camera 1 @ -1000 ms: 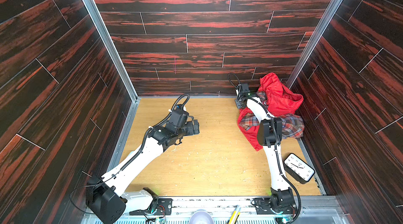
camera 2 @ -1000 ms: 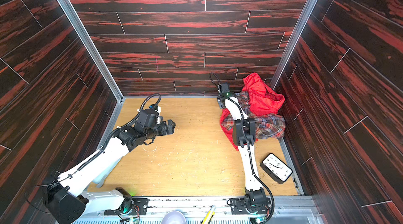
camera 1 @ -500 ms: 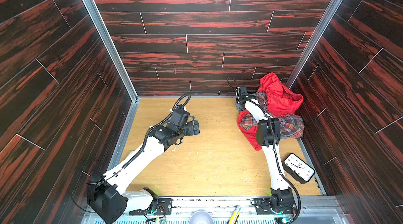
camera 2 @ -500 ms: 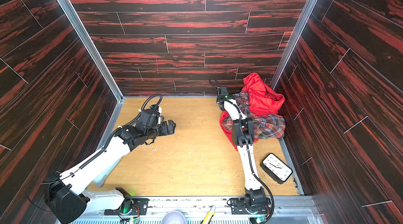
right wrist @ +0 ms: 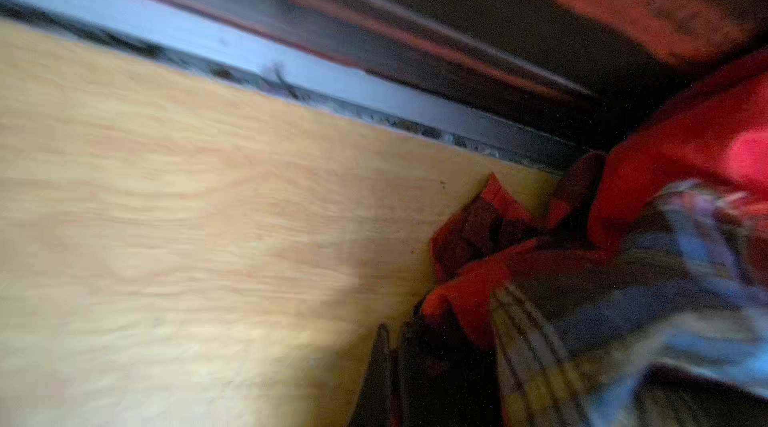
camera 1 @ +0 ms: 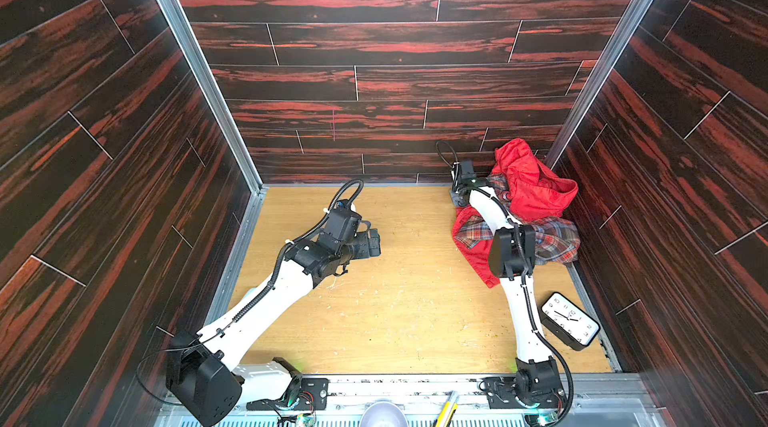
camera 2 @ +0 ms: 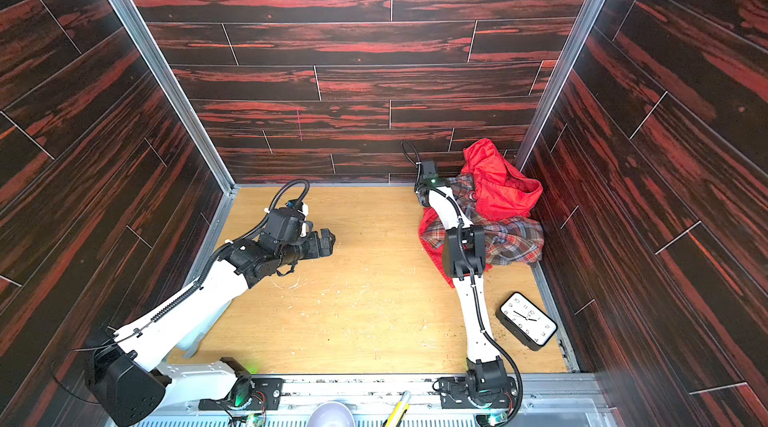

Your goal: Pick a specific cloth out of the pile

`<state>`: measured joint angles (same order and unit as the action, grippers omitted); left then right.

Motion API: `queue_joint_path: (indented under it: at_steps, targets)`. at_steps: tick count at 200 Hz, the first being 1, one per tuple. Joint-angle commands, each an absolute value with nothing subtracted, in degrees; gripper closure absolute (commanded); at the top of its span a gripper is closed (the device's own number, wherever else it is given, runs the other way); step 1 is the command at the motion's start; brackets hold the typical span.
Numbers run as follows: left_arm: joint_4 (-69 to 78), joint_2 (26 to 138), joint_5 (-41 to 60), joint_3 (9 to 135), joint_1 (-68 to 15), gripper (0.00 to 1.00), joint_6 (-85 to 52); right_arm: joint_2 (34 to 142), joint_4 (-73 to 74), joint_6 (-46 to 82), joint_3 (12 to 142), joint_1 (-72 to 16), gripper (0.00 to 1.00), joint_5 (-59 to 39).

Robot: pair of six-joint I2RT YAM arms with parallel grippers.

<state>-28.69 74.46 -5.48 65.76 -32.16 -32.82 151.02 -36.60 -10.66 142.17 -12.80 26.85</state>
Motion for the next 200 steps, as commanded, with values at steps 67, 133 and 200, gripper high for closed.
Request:
queue_joint_path:
  at_steps: [67, 133, 200]
  targets:
    - [-27.34, 74.14, -4.04, 64.67, -32.34, 0.01, -33.58, 131.85, -37.28, -8.71, 144.09, -11.17, 1.00, 20.55]
    - [-26.39, 73.11, -3.56, 62.95, -32.34, 0.01, -33.37, 121.27, -37.12, -6.08, 148.67, -0.19, 1.00, 17.30]
    - [-23.43, 73.50, -1.40, 62.05, -32.43, 0.01, -34.55, 110.62, -17.05, -1.43, 153.20, 0.87, 1.00, 6.11]
